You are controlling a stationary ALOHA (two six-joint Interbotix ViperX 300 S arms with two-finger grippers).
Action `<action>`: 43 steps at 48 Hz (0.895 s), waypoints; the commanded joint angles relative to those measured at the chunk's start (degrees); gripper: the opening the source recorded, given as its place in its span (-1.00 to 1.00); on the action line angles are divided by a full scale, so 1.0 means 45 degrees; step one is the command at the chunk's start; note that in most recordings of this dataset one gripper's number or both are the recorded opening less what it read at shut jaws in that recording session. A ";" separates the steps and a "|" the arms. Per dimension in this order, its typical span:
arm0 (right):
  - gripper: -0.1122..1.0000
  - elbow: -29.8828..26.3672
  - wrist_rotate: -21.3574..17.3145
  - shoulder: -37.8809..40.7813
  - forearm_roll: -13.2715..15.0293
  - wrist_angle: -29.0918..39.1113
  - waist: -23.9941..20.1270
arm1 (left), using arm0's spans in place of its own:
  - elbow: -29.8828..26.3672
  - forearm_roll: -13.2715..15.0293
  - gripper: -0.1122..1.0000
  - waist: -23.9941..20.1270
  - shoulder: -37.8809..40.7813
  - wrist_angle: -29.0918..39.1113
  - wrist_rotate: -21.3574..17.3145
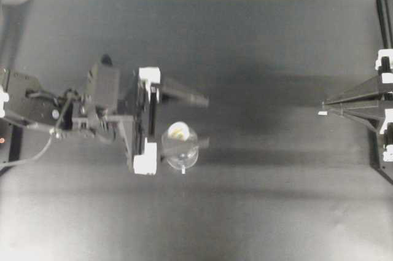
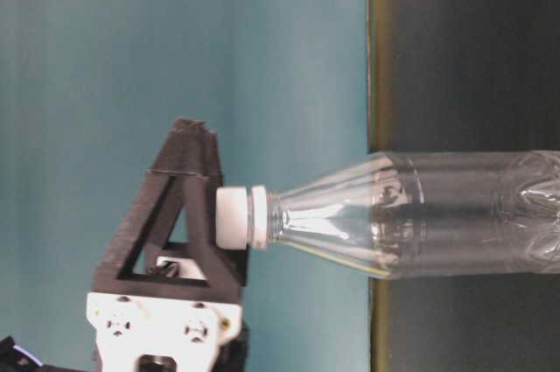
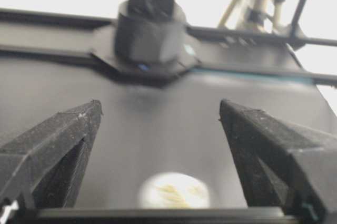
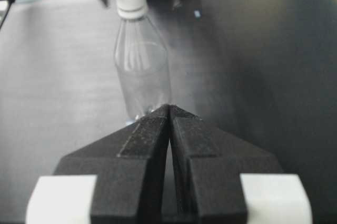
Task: Open the bottle cap by holding the bottle with the left arm and twisting the cap with the right arm.
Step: 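Close the left gripper around the bottle body below the cap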
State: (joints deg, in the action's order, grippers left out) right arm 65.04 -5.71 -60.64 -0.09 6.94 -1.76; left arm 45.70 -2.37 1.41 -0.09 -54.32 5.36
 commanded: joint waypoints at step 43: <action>-0.79 -0.0039 -0.0137 0.0039 -0.0273 0.0234 -0.0137 | 0.0508 -0.0059 0.94 0.0039 0.3203 0.0098 0.0859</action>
State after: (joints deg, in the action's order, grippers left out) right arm 65.39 -5.89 -60.73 -1.14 8.26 -2.29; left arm 48.52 -2.46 1.76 14.15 -53.79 9.14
